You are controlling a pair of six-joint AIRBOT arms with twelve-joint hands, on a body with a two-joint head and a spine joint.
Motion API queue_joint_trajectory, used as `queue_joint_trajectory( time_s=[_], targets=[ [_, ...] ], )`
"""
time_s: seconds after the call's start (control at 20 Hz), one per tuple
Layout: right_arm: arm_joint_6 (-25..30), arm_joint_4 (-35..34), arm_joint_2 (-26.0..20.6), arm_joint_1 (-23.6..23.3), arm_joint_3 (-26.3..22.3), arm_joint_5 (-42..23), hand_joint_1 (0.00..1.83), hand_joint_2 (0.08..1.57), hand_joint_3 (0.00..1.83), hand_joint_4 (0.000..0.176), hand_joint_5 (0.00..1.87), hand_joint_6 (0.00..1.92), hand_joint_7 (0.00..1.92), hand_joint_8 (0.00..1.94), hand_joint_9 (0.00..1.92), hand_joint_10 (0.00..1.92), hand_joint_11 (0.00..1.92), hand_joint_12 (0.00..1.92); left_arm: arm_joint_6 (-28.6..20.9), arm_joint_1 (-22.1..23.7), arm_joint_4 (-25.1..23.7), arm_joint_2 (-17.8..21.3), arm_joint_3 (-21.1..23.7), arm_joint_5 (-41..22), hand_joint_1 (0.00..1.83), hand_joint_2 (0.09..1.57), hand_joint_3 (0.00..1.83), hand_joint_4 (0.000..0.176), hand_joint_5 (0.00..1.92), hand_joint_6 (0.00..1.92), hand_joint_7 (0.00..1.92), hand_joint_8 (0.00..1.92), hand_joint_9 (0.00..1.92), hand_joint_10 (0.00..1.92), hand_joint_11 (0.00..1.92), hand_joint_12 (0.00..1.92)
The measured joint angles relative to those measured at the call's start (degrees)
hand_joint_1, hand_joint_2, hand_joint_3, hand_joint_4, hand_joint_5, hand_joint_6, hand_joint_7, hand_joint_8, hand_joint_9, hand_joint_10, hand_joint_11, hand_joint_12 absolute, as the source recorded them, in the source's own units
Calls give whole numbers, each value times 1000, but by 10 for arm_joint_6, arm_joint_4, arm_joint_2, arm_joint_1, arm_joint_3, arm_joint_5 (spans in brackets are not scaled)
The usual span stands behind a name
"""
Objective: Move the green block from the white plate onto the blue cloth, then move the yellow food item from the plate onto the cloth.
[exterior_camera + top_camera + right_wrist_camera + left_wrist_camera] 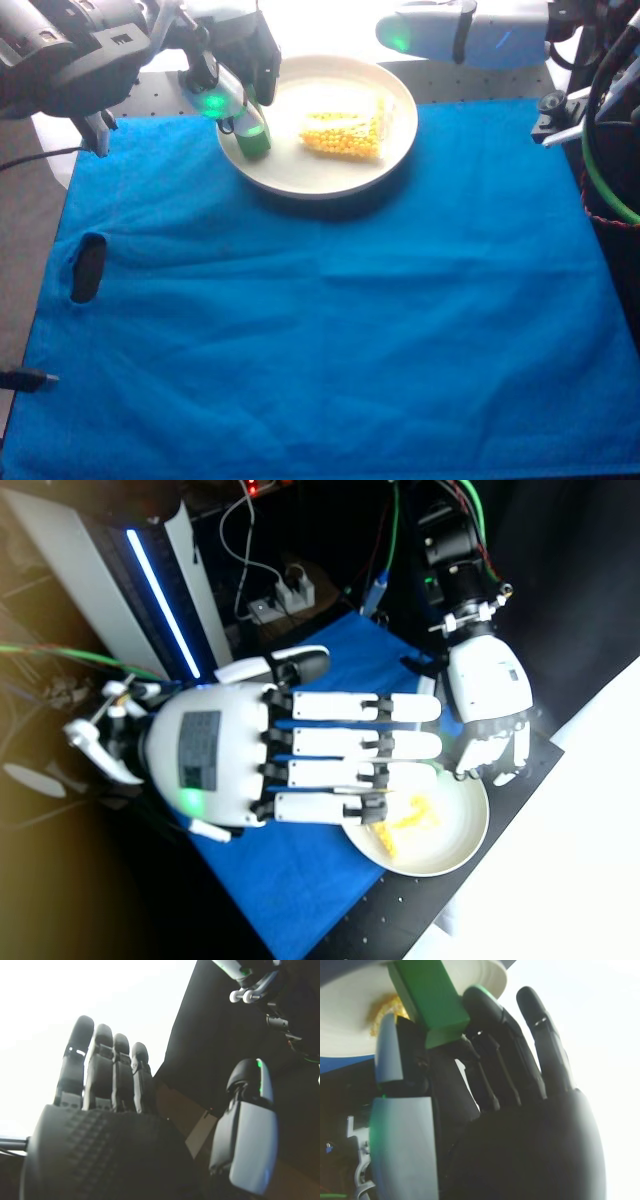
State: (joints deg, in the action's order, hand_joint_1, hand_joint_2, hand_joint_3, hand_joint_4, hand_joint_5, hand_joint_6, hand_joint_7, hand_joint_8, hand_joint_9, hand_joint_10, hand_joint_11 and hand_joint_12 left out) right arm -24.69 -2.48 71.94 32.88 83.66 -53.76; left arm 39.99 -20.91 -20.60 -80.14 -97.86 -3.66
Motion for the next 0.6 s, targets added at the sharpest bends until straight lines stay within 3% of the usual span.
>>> queue_joint_trajectory(
  time_s=[0.05, 0.1, 0.15, 0.2, 0.25, 0.3, 0.35, 0.4, 0.45, 0.5, 0.55, 0.6],
  targets=[
    [0, -1, 1, 0, 0, 0, 587, 870, 2, 23, 291, 2, 446, 11, 374, 7, 0, 1070, 0, 0, 0, 0, 0, 0, 1141, 1077, 0, 0, 1062, 830, 777, 388, 654, 2, 36, 1140],
    [0, 0, 1, 0, 0, 0, 593, 858, 0, 24, 300, 2, 441, 4, 368, 3, 0, 1030, 0, 2, 0, 0, 0, 1, 1119, 1075, 0, 0, 1069, 826, 685, 123, 612, 0, 54, 1334],
    [0, 1, 2, 0, 0, 0, 593, 858, 0, 24, 300, 2, 441, 4, 368, 3, 0, 1030, 0, 5, -1, 0, 0, 5, 1119, 1075, 0, 0, 1069, 826, 685, 123, 612, 0, 54, 1334],
    [0, 1, 3, 0, 0, 0, 568, 828, 0, 30, 310, 2, 436, 0, 354, 0, 0, 974, 0, 10, -2, 5, 3, 8, 1148, 1027, 6, 0, 1194, 604, 924, 335, 646, 864, 344, 1654],
    [0, 2, 3, 0, 0, 0, 568, 828, 0, 30, 310, 2, 436, 0, 354, 0, 0, 974, 0, 16, -2, 12, 8, 6, 1148, 1027, 6, 0, 1194, 604, 924, 335, 646, 864, 344, 1654],
    [0, 1, 3, 0, 0, 0, 578, 827, 0, 32, 308, 0, 429, 0, 346, 0, 0, 944, 0, 22, -2, 19, 13, 0, 1162, 1018, 4, 0, 1217, 563, 934, 564, 591, 1325, 425, 1769],
    [0, 1, 3, 0, 0, 0, 569, 827, 0, 30, 294, 0, 408, 0, 342, 0, 0, 936, 0, 27, -2, 28, 21, -5, 1239, 1087, 4, 0, 1257, 320, 867, 1197, 566, 1454, 420, 1842],
    [0, 1, 3, 0, 0, 0, 591, 825, 0, 20, 298, 2, 409, 5, 362, 6, 0, 980, 1, 29, -2, 41, 34, -14, 1254, 1124, 2, 0, 1153, 430, 852, 1381, 629, 1368, 444, 1766],
    [0, 1, 3, 0, 0, 0, 591, 825, 0, 20, 298, 2, 409, 5, 362, 6, 0, 980, 1, 30, -3, 48, 41, -17, 1254, 1124, 2, 0, 1153, 430, 852, 1381, 629, 1368, 444, 1766],
    [0, 2, 3, 0, 0, 0, 557, 834, 1, 22, 291, 0, 419, 5, 370, 7, 0, 1000, 1, 31, -7, 56, 50, -17, 1244, 1152, 0, 0, 1038, 612, 838, 1431, 676, 1293, 514, 1619],
    [0, 2, 3, 0, 0, 0, 581, 836, 0, 14, 298, 2, 437, 6, 387, 9, 0, 1026, 1, 40, -23, 64, 61, -17, 1263, 1116, 0, 0, 1036, 621, 967, 1250, 871, 1039, 720, 1335],
    [0, 1, 3, 0, 0, 0, 560, 842, 3, 18, 278, 0, 420, 1, 388, 8, 0, 1027, 1, 44, -28, 68, 64, -20, 1268, 1104, 0, 0, 1062, 574, 997, 1204, 935, 973, 787, 1245]
  ],
)
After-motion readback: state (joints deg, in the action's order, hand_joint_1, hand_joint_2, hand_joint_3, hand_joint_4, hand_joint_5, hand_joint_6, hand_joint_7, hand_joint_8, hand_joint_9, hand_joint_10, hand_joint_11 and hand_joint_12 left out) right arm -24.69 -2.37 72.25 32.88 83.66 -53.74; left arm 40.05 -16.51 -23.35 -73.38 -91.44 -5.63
